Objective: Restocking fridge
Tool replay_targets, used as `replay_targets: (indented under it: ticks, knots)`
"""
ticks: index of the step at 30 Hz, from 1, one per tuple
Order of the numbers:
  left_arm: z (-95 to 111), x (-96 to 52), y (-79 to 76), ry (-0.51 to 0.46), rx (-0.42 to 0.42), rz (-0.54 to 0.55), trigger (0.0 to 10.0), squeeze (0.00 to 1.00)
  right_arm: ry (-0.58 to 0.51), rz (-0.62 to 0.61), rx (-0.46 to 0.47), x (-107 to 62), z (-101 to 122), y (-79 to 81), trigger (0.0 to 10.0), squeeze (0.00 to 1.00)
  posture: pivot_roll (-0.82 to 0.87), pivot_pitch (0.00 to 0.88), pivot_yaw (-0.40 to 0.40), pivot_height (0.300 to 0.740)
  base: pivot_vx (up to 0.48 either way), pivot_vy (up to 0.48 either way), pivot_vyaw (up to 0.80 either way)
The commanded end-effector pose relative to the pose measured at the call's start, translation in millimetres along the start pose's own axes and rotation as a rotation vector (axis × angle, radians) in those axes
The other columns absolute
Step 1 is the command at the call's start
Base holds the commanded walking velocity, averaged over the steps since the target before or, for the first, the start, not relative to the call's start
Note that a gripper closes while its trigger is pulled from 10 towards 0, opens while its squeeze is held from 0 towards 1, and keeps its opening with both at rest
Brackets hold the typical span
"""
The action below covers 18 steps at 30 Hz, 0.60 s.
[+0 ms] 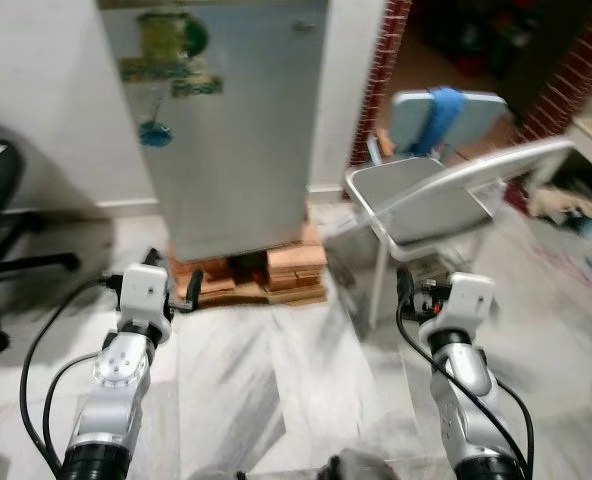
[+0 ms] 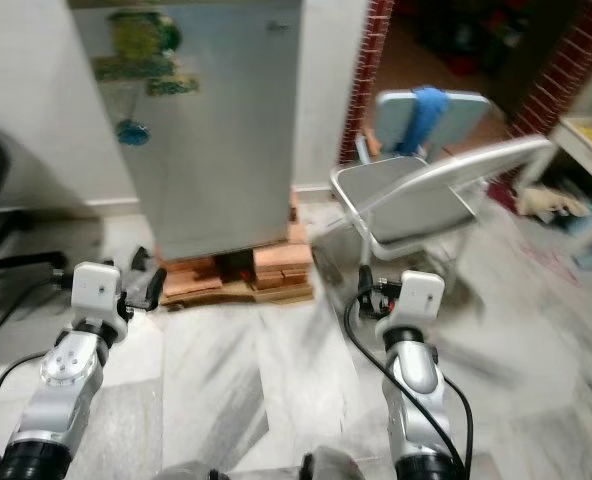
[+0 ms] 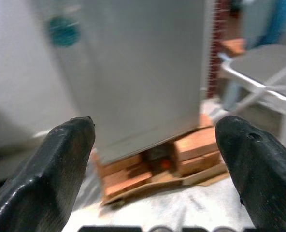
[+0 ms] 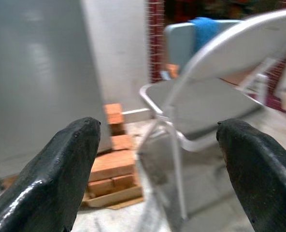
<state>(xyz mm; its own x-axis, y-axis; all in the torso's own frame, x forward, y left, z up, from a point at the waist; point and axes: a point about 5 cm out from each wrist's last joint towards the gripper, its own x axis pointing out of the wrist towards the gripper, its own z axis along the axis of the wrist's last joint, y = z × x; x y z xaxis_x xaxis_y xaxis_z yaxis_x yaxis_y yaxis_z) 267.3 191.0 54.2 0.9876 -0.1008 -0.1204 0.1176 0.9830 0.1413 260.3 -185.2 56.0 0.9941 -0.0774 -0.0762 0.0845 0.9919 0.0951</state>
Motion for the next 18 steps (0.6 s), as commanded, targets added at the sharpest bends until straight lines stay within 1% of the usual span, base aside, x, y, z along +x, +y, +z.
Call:
replay_targets:
  ticks: [1, 6, 10, 13, 18]
  knots:
    - [0, 2.8, -9.3, 0.001, -0.002, -0.032, 10.0, 0.00, -0.008, -0.017, -0.007, 3.9, 5, -5.8, 10.0, 0.00, 0.02, 0.000, 0.005, 0.740, 0.000, 0.480, -0.80]
    - [2, 4.9, -7.6, 0.010, -0.019, -0.053, 10.0, 0.00, -0.033, -0.008, -0.025, 9.7, 13, -3.7, 10.0, 0.00, 0.02, 0.005, 0.003, 0.740, 0.000, 0.480, -0.80]
    - [-1, 1.3, -5.8, 0.010, -0.013, -0.044, 10.0, 0.00, -0.036, -0.009, -0.030, 5.9, 12, -5.2, 10.0, 0.00, 0.02, 0.010, 0.004, 0.740, 0.000, 0.480, -0.78]
    - [-6, -3.9, -6.3, 0.030, -0.013, -0.048, 10.0, 0.00, -0.017, -0.020, -0.031, -1.0, 5, -7.7, 10.0, 0.00, 0.02, 0.006, 0.007, 0.740, 0.000, 0.480, 0.00]
    - [-9, -5.7, -8.0, 0.045, -0.025, -0.048, 10.0, 0.00, -0.008, -0.052, -0.018, -3.6, 2, -10.9, 10.0, 0.00, 0.02, 0.001, 0.007, 0.740, 0.000, 0.480, 0.00]
